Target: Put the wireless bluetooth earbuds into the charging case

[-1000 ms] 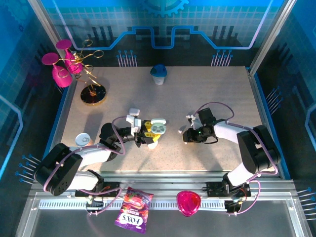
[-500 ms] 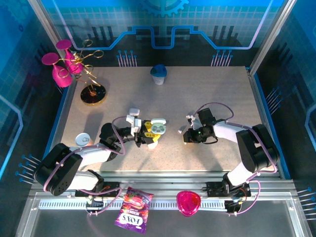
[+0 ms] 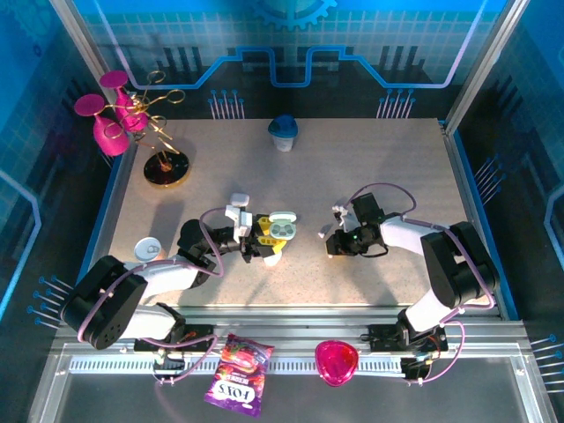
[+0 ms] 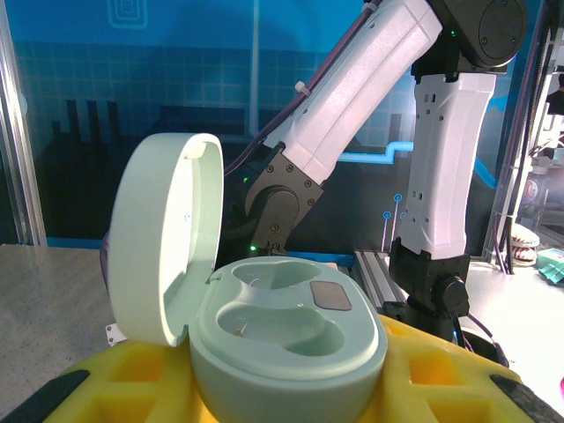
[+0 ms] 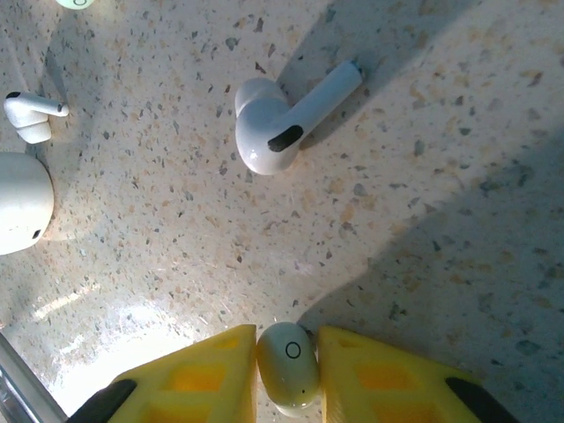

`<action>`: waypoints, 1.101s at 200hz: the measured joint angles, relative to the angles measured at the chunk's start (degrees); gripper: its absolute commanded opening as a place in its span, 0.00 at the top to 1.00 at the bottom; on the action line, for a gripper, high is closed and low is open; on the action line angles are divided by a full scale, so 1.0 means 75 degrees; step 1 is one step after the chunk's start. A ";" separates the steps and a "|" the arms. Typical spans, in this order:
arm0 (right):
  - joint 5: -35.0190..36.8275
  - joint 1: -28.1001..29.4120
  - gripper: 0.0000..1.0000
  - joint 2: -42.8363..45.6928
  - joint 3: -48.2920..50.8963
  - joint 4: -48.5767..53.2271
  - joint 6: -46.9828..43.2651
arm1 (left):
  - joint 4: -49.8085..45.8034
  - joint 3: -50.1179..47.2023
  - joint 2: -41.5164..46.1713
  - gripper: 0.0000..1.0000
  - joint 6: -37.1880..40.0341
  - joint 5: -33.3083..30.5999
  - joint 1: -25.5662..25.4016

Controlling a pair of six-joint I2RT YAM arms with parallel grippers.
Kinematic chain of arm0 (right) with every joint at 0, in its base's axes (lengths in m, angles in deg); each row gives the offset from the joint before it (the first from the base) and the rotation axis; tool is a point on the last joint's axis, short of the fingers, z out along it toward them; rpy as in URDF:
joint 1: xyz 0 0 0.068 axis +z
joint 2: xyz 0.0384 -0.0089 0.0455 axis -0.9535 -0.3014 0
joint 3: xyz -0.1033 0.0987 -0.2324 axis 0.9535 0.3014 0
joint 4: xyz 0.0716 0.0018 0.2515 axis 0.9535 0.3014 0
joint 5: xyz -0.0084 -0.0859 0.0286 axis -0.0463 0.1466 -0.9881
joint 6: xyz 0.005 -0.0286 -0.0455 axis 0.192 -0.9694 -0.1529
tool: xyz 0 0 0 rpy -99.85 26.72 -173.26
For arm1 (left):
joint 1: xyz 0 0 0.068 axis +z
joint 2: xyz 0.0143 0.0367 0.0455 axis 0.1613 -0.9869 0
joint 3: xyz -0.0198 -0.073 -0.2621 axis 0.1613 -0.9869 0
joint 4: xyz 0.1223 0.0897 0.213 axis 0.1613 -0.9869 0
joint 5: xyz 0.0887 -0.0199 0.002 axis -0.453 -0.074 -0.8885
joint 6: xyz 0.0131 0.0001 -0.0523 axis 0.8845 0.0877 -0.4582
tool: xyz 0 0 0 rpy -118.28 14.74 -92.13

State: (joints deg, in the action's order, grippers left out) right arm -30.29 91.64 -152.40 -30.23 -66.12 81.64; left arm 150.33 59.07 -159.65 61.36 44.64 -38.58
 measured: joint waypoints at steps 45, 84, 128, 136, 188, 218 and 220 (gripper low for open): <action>0.0096 0.0052 0.84 0.0055 0.0003 0.0015 -0.0032 | 0.0000 0.0000 0.0000 0.77 0.0000 0.0000 0.0000; 0.0924 0.0099 0.84 0.0956 0.0058 0.0326 0.0047 | 0.0000 0.0000 -0.0058 0.77 0.0003 -0.0003 0.0000; 0.3028 0.0487 0.85 0.2430 0.0038 0.1043 0.0417 | 0.0000 0.0000 -0.0160 0.77 0.0006 -0.0003 0.0000; 0.3491 0.0656 0.85 0.2617 -0.0006 0.1265 0.0504 | 0.0000 0.0000 -0.0192 0.77 0.0009 -0.0003 0.0000; 0.6266 0.1918 0.86 0.3474 -0.0647 0.2468 0.1046 | 0.0000 0.0006 -0.0341 0.77 0.0029 0.0000 0.0000; 0.7513 0.2728 0.86 0.3456 -0.1174 0.2984 0.1332 | 0.0000 0.0015 -0.0414 0.77 0.0029 0.0000 0.0000; 0.7577 0.2769 0.86 0.3445 -0.1201 0.3022 0.1346 | -0.0003 0.0017 -0.0417 0.77 0.0029 0.0000 0.0000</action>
State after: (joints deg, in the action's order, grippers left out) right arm 26.54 112.40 -126.57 -39.23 -43.45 91.74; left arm 150.31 59.20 -162.77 61.58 44.64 -38.58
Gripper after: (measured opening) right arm 0.144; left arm 0.365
